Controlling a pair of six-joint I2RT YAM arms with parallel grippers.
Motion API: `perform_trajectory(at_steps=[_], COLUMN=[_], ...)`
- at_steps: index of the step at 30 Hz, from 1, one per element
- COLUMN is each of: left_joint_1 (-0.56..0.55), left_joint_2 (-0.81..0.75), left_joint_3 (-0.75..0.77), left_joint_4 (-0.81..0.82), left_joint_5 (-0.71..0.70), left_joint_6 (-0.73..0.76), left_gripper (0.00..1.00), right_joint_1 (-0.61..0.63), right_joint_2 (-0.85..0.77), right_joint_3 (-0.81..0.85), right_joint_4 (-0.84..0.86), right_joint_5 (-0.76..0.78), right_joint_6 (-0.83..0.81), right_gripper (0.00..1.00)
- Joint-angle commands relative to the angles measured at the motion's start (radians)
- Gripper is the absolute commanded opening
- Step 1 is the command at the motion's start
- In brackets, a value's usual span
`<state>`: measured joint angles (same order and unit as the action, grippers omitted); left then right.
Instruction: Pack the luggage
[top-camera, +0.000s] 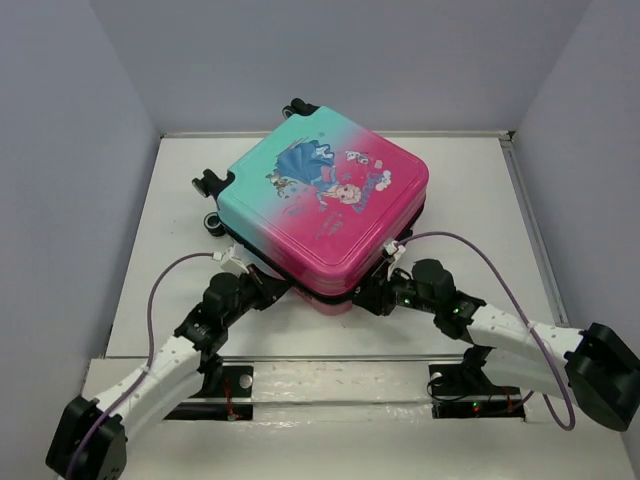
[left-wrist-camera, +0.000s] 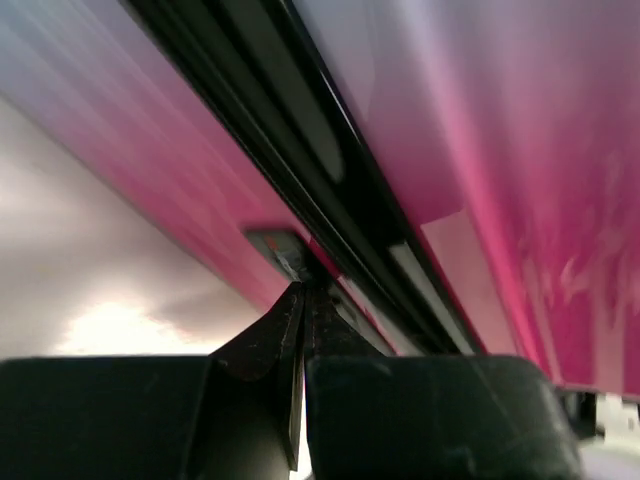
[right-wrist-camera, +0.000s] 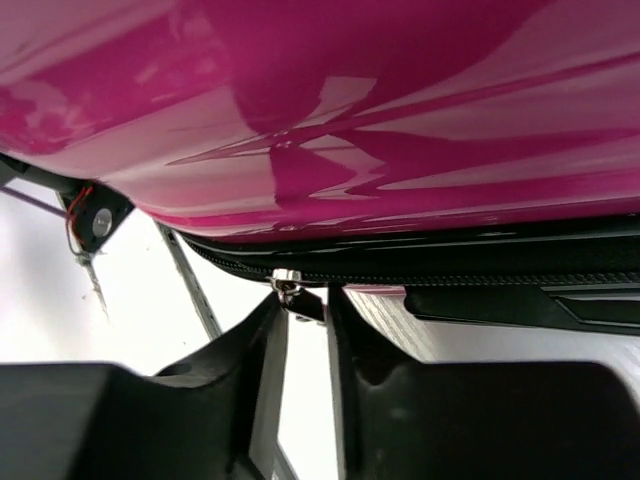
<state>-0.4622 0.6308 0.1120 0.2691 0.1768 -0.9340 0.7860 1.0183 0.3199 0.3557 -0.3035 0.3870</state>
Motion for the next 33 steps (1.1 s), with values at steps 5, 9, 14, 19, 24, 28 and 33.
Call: perform_trajectory(at_steps=[5,9,14,19,24,28,33], left_joint_1=[-0.245,-0.277,-0.322,-0.358,-0.388,-0.374,-0.262], left_joint_2=[0.228,0.299,0.357,0.431,0.501,0.501,0.328], left_joint_3=[0.09,0.104,0.15,0.213,0.255,0.267,0.323], left_joint_4=[0.269,0.337,0.395,0.449,0.482,0.423,0.14], left_joint_5=[-0.158,-0.166,-0.22,-0.229,-0.241,-0.232,-0.298], left_joint_6=[-0.058,-0.074,-0.078,-0.083,-0.088,-0.069,0.09], left_gripper=[0.14,0.15,0.15,0.15,0.15,0.12,0.25], right_joint_1=[0.016,0.058,0.194,0.532,0.686,0.71,0.71], right_joint_2=[-0.046,-0.093,-0.126,-0.002,0.29,0.475,0.496], right_joint_3=[-0.013,-0.05,-0.042,0.117,0.375,0.565,0.601], right_joint_4=[0.1,0.082,-0.075,-0.268,-0.366,-0.382,-0.322], right_joint_5=[0.05,0.063,0.196,0.539,0.806,0.998,1.074], right_joint_6=[-0.008,0.025,0.067,0.14,0.228,0.231,0.197], right_gripper=[0.07,0.07,0.07,0.07,0.07,0.07,0.07])
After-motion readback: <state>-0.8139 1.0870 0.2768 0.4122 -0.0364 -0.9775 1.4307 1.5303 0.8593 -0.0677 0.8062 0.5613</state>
